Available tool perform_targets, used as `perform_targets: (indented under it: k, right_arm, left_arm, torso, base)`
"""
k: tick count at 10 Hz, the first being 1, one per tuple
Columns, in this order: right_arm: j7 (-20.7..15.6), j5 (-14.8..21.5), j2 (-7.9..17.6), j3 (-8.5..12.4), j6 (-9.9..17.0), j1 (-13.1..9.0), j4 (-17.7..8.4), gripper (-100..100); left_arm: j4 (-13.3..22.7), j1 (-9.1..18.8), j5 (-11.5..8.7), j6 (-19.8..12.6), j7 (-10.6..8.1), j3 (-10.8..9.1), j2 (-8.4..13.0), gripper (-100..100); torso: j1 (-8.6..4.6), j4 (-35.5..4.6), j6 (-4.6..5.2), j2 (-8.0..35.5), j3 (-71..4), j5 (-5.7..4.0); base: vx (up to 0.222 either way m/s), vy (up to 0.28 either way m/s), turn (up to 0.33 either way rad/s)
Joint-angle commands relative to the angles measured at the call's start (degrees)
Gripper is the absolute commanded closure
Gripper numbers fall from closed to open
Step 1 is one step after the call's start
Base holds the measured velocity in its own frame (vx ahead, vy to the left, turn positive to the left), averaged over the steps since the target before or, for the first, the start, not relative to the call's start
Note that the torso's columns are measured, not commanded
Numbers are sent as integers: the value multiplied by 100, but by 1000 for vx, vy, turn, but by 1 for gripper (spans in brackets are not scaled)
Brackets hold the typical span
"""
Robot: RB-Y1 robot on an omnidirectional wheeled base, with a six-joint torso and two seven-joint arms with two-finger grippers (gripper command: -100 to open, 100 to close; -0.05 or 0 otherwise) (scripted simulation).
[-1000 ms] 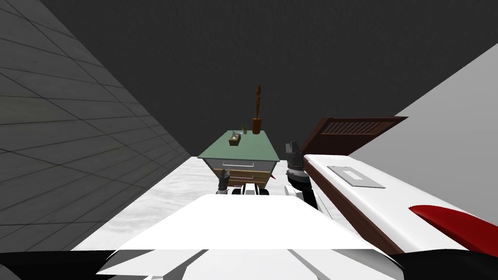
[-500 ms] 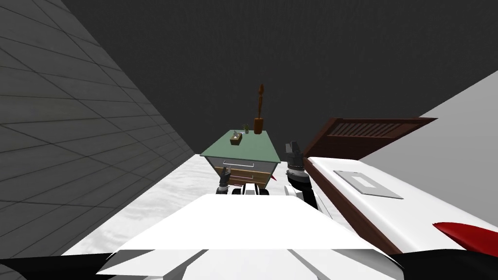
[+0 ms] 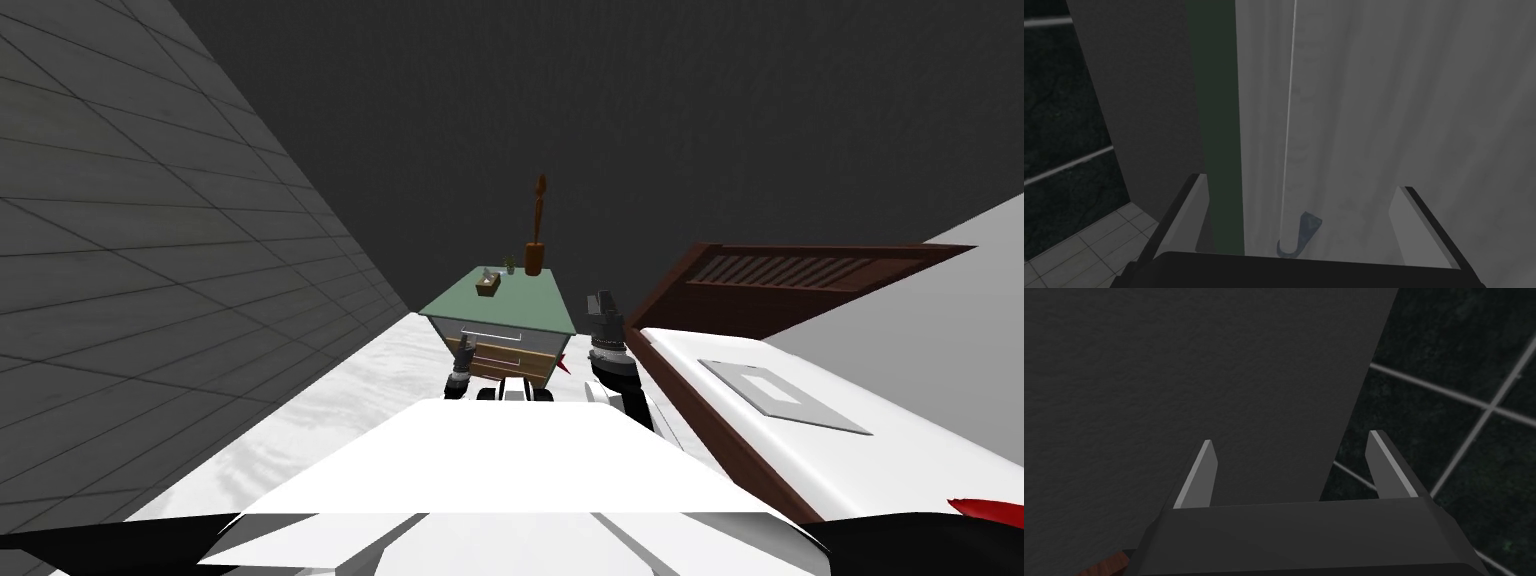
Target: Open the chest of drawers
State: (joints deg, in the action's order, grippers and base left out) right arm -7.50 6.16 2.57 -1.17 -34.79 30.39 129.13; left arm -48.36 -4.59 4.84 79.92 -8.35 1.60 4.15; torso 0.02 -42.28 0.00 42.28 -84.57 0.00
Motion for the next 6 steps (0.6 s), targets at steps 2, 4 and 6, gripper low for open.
perform_targets:
  k: [2,4,6]
  right_arm:
    - [0,0,0,0,0,0,0,0]
    - [0,0,1,0,0,0,0,0]
    - [0,0,1,0,0,0,0,0]
  left_arm:
    - [32,5,-51,11,41,45,-5,100]
    - [22,-167,-346,163,272,308,38,100]
    - [12,-340,-640,315,504,572,80,100]
  torso:
    - [3,1,1,-2,-1,1]
    - [20,14,8,-32,-14,10]
    - [17,25,-3,-33,-15,14]
  base:
    - [7,3,-66]
    - [33,49,-135]
    - [25,42,-108]
